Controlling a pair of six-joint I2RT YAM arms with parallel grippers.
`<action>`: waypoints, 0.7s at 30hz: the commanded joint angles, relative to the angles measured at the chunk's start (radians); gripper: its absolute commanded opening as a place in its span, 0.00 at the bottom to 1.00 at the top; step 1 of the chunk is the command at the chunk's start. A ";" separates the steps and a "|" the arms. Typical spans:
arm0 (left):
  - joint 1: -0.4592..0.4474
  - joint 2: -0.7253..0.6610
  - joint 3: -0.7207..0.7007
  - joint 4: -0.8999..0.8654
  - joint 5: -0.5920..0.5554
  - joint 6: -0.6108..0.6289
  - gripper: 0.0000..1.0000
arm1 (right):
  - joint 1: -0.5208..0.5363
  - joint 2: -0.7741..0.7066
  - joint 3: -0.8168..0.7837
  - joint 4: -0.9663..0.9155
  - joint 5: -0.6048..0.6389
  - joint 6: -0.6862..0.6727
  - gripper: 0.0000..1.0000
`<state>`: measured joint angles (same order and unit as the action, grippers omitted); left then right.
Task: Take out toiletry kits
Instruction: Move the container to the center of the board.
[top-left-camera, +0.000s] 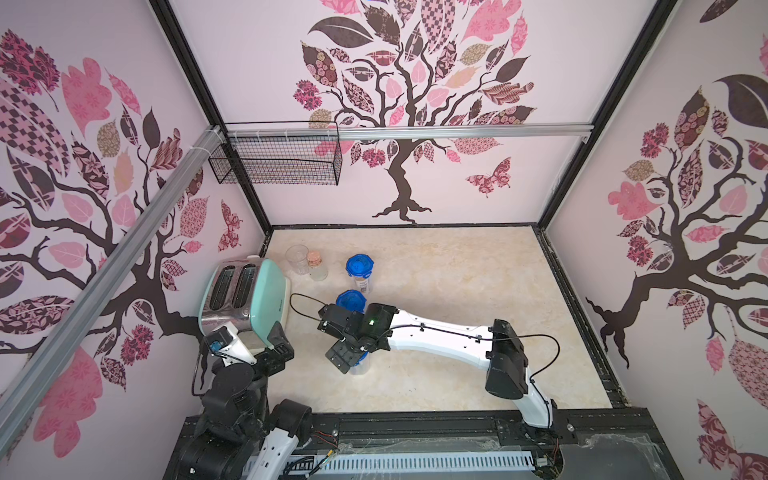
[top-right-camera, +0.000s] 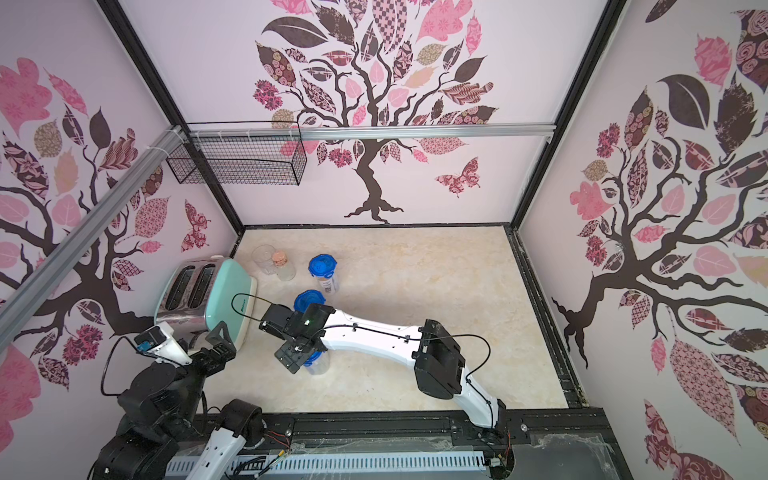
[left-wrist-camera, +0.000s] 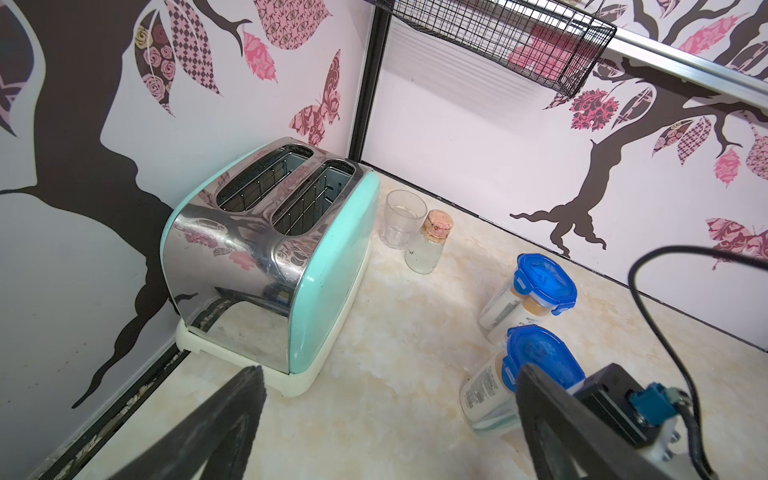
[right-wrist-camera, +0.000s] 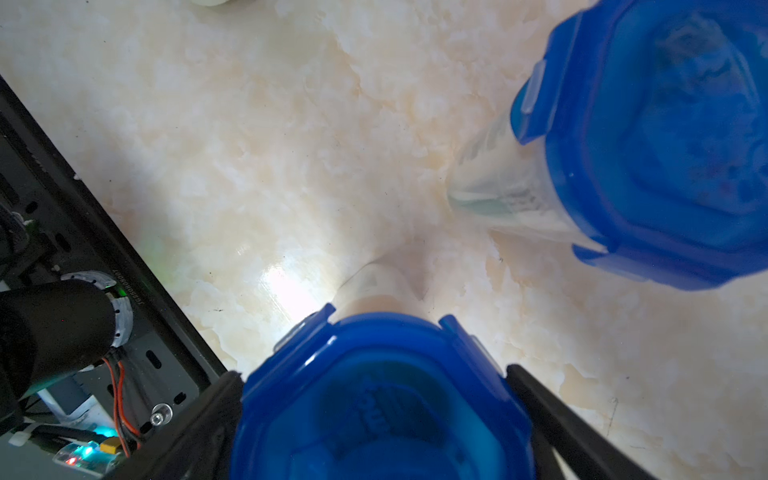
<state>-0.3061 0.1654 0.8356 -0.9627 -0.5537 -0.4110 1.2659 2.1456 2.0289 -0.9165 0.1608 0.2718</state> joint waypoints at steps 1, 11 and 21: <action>0.001 -0.002 -0.004 0.022 0.011 0.014 0.98 | 0.007 -0.054 0.012 -0.049 0.022 -0.011 0.96; 0.000 -0.003 -0.005 0.022 0.015 0.017 0.98 | 0.007 -0.139 -0.077 -0.007 0.024 -0.009 0.93; -0.004 -0.003 -0.007 0.024 0.018 0.018 0.98 | -0.082 -0.287 -0.252 0.054 0.007 0.010 0.91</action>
<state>-0.3065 0.1654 0.8356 -0.9592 -0.5442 -0.4084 1.2385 1.9484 1.8061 -0.9058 0.1574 0.2676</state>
